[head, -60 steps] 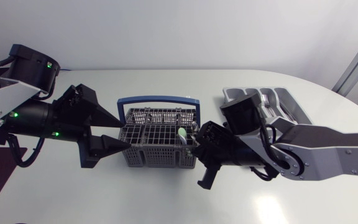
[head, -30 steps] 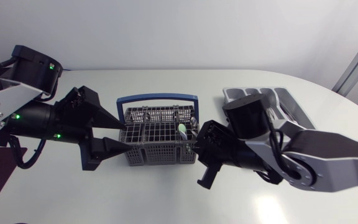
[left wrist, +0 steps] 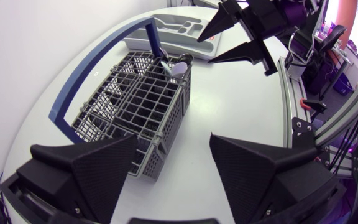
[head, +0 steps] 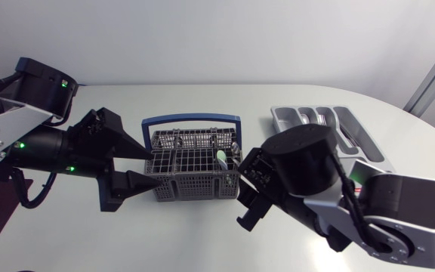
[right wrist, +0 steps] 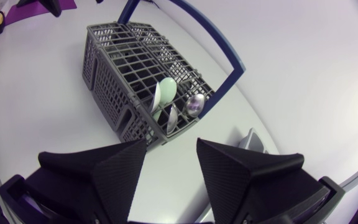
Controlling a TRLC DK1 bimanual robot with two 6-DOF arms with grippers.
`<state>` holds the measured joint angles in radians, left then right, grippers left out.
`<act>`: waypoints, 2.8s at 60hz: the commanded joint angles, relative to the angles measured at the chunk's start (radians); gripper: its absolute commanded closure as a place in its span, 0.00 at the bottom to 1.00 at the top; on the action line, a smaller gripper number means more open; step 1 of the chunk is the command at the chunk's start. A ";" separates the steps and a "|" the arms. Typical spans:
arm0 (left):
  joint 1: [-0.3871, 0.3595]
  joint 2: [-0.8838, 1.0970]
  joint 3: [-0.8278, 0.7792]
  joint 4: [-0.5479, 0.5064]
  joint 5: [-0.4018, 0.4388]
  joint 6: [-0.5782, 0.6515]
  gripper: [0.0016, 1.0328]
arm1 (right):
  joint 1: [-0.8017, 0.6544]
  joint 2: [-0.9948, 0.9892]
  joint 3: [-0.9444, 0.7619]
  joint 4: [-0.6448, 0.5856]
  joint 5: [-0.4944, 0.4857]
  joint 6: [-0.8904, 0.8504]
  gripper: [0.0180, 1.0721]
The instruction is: Unload the cutlery basket into the drawer organizer.
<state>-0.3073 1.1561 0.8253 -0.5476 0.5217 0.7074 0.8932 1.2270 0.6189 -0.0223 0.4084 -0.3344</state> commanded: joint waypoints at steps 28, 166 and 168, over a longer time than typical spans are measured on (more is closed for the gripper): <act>-0.009 -0.038 -0.029 0.005 -0.002 -0.019 0.22 | 0.049 0.160 0.076 0.102 0.136 0.043 0.34; -0.219 0.254 0.364 -0.130 0.241 -0.089 0.13 | 0.082 -0.409 0.180 -0.166 -0.255 -0.126 0.94; -0.223 0.267 0.370 -0.130 0.250 -0.089 0.15 | 0.081 -0.403 0.182 -0.165 -0.272 -0.118 0.94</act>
<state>-0.5198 1.3811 1.1587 -0.6579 0.7414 0.6369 0.9688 0.8227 0.7929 -0.1986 0.1555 -0.4725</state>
